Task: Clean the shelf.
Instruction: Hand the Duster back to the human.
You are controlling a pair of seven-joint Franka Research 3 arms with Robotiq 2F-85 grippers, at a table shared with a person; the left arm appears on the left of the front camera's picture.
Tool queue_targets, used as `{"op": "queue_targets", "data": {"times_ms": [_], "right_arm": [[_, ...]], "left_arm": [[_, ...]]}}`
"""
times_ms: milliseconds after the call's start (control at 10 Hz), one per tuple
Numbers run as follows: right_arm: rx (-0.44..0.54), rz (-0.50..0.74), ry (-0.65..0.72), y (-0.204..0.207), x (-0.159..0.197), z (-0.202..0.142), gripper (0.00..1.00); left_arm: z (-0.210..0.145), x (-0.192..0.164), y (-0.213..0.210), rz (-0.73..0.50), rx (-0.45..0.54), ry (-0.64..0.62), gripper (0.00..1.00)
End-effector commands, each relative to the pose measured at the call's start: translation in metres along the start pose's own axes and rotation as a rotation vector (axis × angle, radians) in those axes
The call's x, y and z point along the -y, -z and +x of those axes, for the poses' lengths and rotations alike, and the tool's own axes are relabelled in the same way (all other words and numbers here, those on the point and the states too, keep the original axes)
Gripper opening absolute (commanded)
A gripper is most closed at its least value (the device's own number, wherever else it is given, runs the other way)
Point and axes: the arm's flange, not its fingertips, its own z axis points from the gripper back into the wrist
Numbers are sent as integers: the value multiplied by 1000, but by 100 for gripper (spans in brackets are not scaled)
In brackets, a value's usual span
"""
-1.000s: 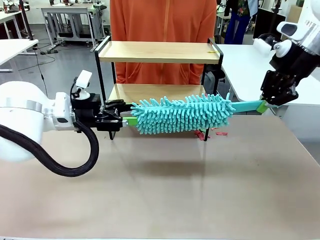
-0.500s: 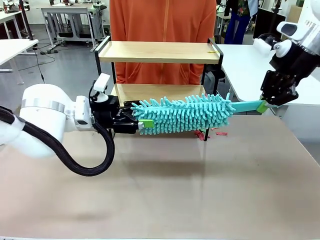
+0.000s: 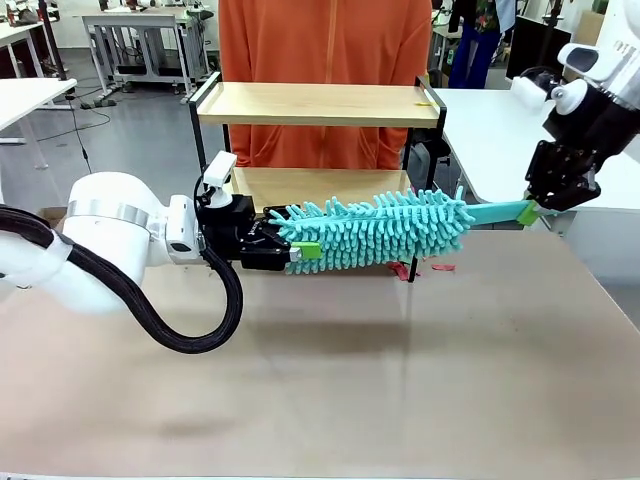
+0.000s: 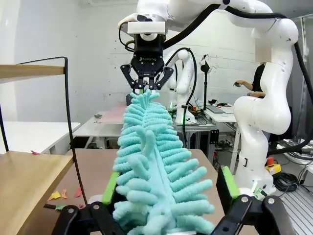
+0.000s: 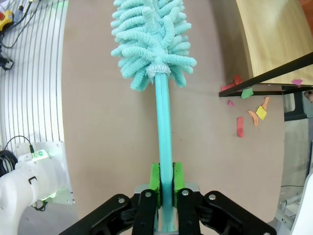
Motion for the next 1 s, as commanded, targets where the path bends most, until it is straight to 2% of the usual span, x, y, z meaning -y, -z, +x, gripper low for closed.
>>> {"op": "queue_targets", "data": {"times_ms": [0,100,200,400,500,700,900], "right_arm": [[8,4,5,-1,-3,7,13],[8,4,5,-1,-3,7,13],[8,4,5,-1,-3,7,13],[8,4,5,-1,-3,7,13],[8,4,5,-1,-3,7,13],[8,4,5,-1,-3,7,13],[8,4,5,-1,-3,7,13]], "left_arm": [[-2,-1,12,-11,-28,25,47],[-1,-1,12,-10,-47,41,43],[0,0,12,-11,-59,52,0],[2,-1,10,-5,-76,69,0],[4,0,8,-4,-83,77,19],[6,0,5,5,-88,89,0],[7,-2,2,11,-69,69,0]]}}
